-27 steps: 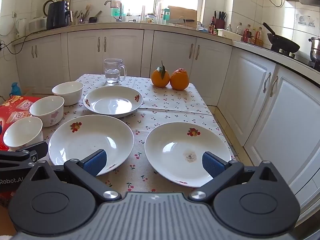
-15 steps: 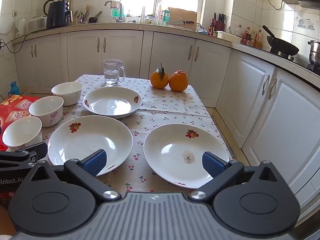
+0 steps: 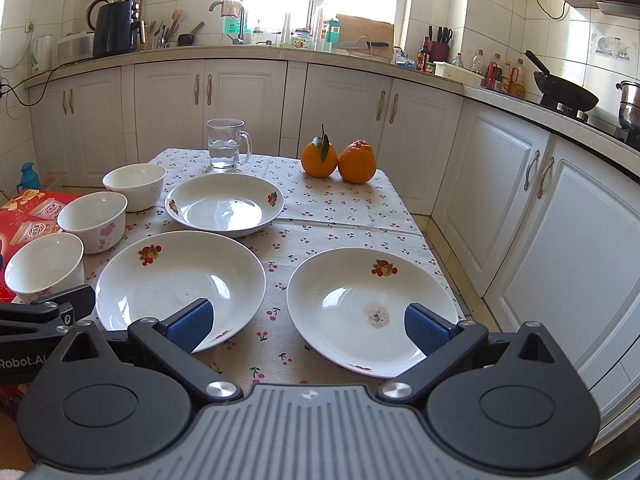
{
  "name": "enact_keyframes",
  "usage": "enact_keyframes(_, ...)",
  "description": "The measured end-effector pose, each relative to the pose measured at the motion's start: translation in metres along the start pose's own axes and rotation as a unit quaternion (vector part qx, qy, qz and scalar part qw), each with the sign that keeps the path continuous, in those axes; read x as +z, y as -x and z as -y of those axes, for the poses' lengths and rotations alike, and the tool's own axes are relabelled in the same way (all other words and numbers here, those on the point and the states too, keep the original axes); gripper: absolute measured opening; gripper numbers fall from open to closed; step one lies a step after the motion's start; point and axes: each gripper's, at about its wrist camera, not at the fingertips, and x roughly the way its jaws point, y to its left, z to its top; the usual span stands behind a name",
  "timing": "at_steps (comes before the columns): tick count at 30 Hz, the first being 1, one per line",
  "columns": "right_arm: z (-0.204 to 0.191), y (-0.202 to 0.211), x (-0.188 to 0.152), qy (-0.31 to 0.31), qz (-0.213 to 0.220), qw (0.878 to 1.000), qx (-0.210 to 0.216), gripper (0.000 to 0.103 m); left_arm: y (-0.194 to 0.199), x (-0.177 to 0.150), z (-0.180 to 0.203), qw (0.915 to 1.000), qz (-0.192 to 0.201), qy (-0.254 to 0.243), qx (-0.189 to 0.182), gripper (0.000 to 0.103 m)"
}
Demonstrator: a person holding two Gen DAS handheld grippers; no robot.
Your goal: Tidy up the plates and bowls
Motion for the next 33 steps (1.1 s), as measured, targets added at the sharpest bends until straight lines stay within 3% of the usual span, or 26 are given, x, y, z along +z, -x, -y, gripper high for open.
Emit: enact_keyframes(33,0.0004,0.0047,0.0019,0.003,0.002,1.000,-0.001,0.103,0.0000,0.0001,0.0002,1.0000,0.000,0.001,0.003,0.103)
